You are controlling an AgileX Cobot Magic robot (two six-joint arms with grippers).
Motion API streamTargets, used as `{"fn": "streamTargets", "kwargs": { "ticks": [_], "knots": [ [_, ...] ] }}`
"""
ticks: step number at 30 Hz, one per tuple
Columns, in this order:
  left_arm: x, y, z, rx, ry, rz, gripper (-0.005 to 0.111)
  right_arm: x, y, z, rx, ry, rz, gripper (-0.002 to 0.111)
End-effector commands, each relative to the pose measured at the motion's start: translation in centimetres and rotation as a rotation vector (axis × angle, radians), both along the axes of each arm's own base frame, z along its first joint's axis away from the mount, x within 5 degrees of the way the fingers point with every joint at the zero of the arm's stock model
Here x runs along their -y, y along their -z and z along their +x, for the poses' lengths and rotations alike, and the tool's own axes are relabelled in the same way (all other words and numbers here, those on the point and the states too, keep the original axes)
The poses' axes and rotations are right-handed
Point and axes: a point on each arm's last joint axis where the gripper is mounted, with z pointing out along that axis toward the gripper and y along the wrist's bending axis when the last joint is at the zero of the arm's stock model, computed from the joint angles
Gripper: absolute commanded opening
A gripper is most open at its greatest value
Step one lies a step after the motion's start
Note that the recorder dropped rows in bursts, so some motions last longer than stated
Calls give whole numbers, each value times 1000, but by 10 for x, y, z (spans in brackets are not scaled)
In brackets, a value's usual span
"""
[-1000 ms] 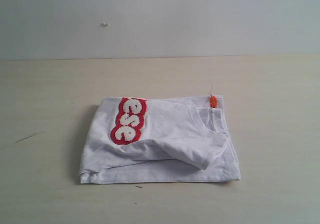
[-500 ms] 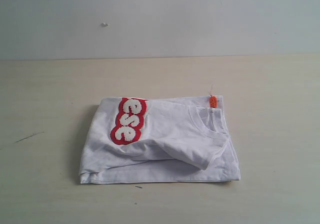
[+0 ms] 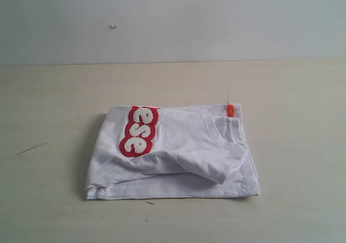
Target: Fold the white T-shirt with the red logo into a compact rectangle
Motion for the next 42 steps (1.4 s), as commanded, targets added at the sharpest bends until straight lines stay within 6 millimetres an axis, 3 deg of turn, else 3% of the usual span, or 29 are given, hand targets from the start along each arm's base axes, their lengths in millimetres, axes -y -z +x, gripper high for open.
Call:
{"fn": "streamTargets", "kwargs": {
  "ticks": [1,42],
  "knots": [
    [0,0,0,8,-1,6,0,1,1,0,2,5,-17,0],
    [0,0,0,8,-1,6,0,1,-1,0,21,4,-20,0]
  ]
}}
